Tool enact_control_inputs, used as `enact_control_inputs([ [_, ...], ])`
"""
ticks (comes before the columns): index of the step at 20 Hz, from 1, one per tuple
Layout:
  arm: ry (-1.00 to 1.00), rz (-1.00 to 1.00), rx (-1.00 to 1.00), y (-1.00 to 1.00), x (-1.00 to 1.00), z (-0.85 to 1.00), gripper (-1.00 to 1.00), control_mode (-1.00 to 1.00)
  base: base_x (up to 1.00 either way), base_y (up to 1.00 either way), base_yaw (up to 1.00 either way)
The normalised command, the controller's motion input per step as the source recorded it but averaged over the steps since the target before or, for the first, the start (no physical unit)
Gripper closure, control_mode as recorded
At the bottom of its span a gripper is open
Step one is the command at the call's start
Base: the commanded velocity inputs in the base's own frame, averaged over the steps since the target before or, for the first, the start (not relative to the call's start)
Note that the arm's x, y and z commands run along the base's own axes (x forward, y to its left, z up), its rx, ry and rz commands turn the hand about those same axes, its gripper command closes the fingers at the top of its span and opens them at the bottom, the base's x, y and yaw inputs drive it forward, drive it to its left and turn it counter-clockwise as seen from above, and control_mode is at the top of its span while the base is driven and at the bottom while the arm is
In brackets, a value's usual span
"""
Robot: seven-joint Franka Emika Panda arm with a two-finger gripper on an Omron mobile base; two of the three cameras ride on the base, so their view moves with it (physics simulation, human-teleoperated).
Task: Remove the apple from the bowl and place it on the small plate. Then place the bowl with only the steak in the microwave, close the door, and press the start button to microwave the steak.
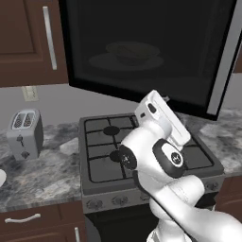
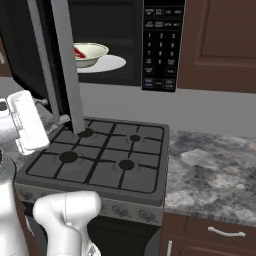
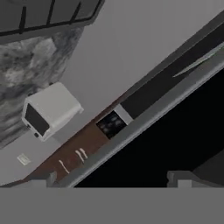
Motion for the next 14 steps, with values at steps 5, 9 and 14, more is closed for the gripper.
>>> enact_control_inputs([
  [5, 0.02, 0.12, 0.25, -0.54, 0.68, 0.01, -1.0, -1.0, 0.0, 0.0, 0.0],
  [9, 0.0, 0.16, 0.23, -0.4, 0.72, 0.04, -1.0, -1.0, 0.0, 0.0, 0.0],
  [14, 0.0, 0.19, 0.23, -0.31, 0.71, 0.1, -1.0, -1.0, 0.0, 0.0, 0.0],
])
